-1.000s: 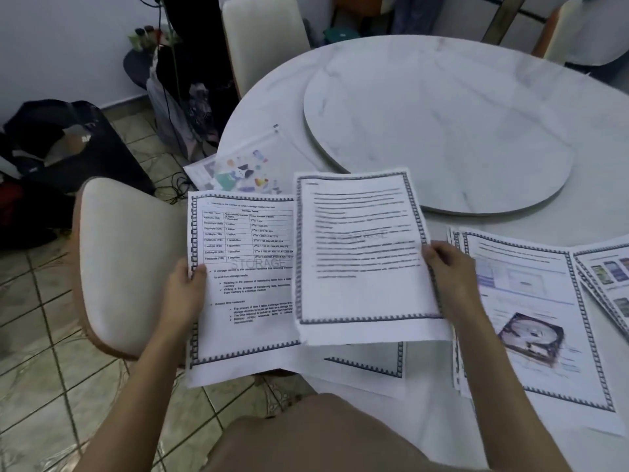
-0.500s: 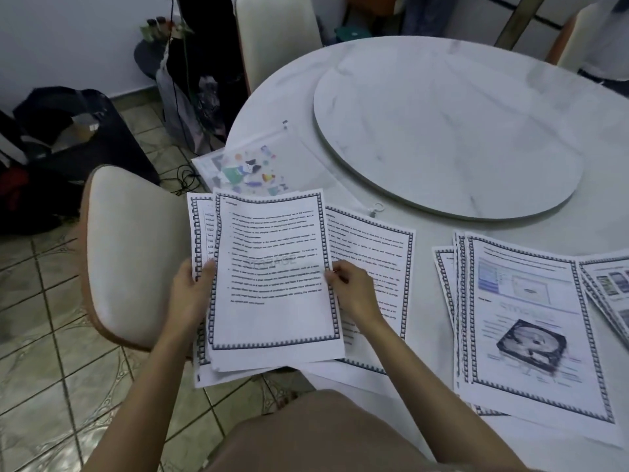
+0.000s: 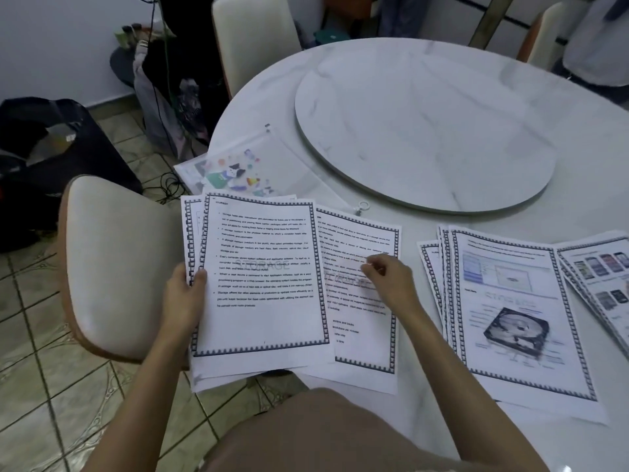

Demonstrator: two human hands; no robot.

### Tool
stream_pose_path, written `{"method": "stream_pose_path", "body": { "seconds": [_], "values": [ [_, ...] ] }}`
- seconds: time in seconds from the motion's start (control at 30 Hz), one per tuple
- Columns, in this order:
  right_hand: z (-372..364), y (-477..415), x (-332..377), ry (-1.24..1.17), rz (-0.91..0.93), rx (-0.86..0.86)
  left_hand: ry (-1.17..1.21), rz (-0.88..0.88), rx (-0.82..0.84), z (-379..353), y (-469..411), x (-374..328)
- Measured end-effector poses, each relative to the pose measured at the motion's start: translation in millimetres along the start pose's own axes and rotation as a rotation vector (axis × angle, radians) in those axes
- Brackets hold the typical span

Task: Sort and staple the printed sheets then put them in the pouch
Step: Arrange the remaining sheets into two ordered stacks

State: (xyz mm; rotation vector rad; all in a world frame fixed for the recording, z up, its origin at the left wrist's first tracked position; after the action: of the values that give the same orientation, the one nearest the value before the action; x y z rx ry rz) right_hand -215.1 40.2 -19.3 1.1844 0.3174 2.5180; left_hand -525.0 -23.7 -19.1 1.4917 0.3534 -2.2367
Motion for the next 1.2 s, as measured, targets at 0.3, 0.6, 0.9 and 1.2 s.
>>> {"method": "stream_pose_path", "body": {
  "seconds": [0.3,0.6,0.9,1.2],
  "values": [
    [10.6,5.6,-25.8,0.329,-0.215,-0.227,0.001,-0.038,-0.022,3.6,-1.4,-0.1],
    [8.4,-0.2,-20.2,0.014,-0.259,-0.283,0.013,-0.067,-0.167,13.1,2.2,-4.1],
    [68.2,-8.1,-21.4,-0.264,-0.209,-0.328,0.038,-0.081,-0.123,-0.5,5.2,-6.7],
    [191.9,-16.0,-96.2,-0.234,-0.221,-0.410,0.087,-0.024,-0.038,-42.7,28.4,-18.2]
  ]
}}
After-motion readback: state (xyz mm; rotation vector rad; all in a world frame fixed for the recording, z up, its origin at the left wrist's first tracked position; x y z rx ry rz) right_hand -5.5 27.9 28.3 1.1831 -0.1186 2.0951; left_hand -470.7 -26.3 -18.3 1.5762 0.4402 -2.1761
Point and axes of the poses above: each hand's wrist, its own y-axis away from the middle knuckle, its own z-axis out of the back of the hand, x = y × z, the point moved 2 cm from there along -y, towards the middle knuckle, and after that the axes turned 12 degrees about -z, right-handed, at the moved point
